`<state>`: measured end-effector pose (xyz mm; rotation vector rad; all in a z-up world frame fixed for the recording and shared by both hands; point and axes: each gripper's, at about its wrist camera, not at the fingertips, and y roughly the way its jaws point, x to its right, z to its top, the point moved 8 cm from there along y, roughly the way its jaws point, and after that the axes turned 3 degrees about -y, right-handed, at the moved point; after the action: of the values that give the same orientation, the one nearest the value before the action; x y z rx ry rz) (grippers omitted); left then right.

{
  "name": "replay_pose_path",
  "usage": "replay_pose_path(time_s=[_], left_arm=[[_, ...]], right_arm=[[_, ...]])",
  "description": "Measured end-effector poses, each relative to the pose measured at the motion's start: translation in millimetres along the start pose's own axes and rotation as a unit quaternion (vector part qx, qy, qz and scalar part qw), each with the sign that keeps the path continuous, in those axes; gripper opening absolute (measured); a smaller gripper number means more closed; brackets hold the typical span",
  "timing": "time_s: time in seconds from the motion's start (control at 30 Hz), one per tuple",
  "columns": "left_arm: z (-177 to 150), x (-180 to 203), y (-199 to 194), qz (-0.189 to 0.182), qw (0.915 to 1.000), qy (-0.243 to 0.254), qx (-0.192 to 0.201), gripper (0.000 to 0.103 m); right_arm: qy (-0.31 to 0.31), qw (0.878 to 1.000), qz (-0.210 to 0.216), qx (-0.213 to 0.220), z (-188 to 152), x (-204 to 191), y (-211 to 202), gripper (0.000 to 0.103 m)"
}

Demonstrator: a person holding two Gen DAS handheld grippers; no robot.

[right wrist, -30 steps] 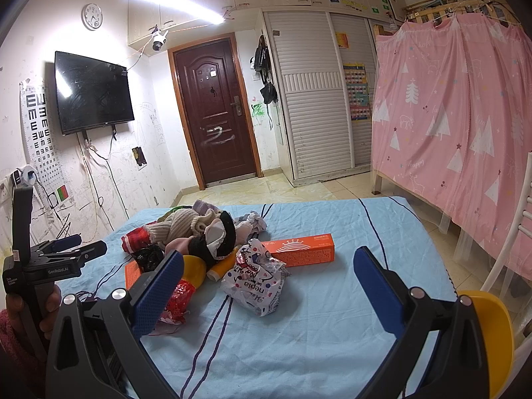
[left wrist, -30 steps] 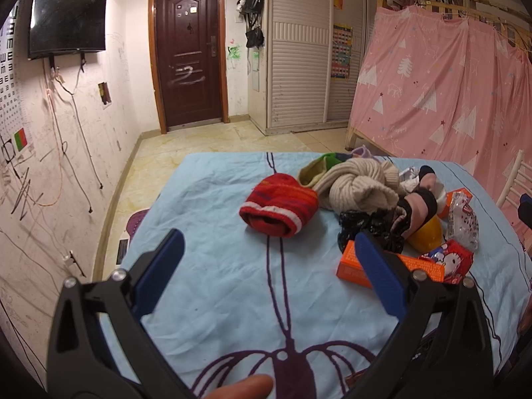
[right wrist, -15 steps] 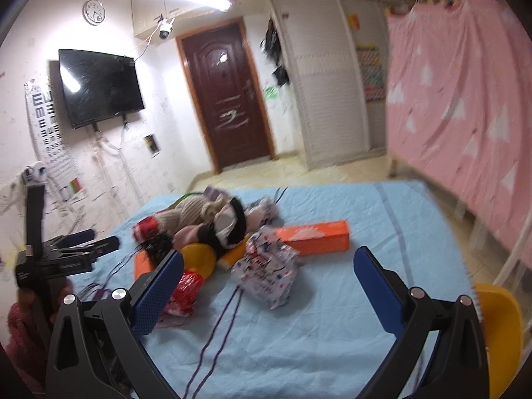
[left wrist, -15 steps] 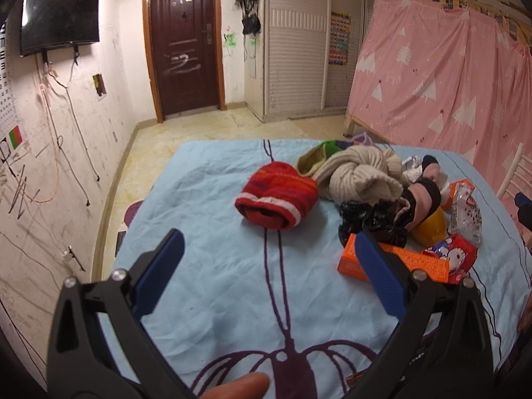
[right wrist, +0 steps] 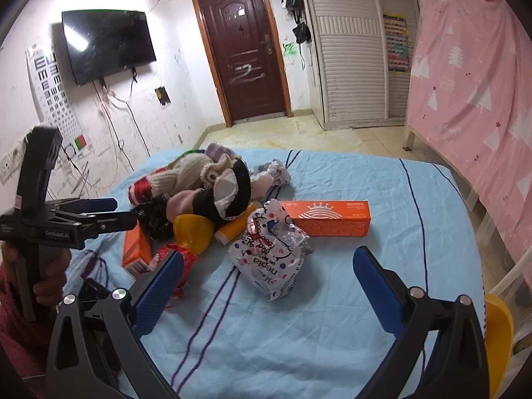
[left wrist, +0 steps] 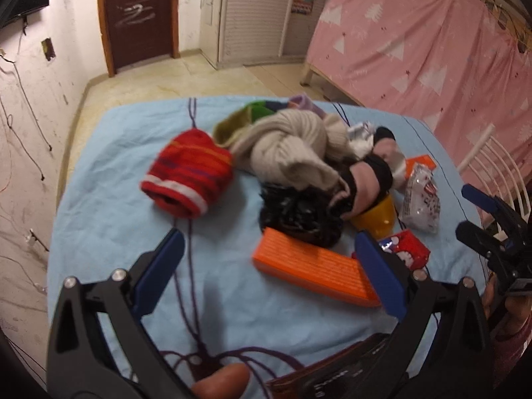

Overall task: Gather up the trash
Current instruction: 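Grasp the small orange box with the left tool while the right tool grasps the white printed snack bag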

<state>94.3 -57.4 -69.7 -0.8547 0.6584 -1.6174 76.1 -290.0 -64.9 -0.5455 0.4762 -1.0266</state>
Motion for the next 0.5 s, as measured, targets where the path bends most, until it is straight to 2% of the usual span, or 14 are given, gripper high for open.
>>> replay_pose_path(time_s=[0.07, 0.1, 0.3, 0.4, 0.47, 0.5], left_arm=[[-2.3, 3.7, 3.4, 0.001, 0.9999, -0.001, -0.013, 0.098], [-3.8, 5.0, 5.7, 0.002, 0.9998, -0.004, -0.022, 0.098], [-8.1, 12.4, 8.5, 0.013, 0.9979, -0.029, -0.057, 0.098], [-8.1, 13.6, 8.4, 0.020, 0.9963, -0.044, -0.071, 0.098], [-10.0, 15.6, 9.5, 0.024, 0.9949, -0.058, -0.079, 0.094], [-11.4, 14.8, 9.3, 0.027, 0.9937, -0.068, -0.086, 0.092]], right_arm=[[0.000, 1.000, 0.002, -0.010, 1.0, 0.9, 7.5, 0.077], [-0.001, 1.000, 0.006, -0.016, 1.1, 1.3, 10.2, 0.073], [-0.022, 0.998, 0.011, -0.058, 2.9, -0.2, 33.6, 0.065], [-0.030, 0.996, 0.010, -0.080, -0.7, -2.2, 47.5, 0.057], [-0.029, 0.996, 0.011, -0.085, -1.7, -1.0, 50.8, 0.041], [-0.030, 0.996, 0.013, -0.084, -0.8, -0.1, 51.5, 0.038]])
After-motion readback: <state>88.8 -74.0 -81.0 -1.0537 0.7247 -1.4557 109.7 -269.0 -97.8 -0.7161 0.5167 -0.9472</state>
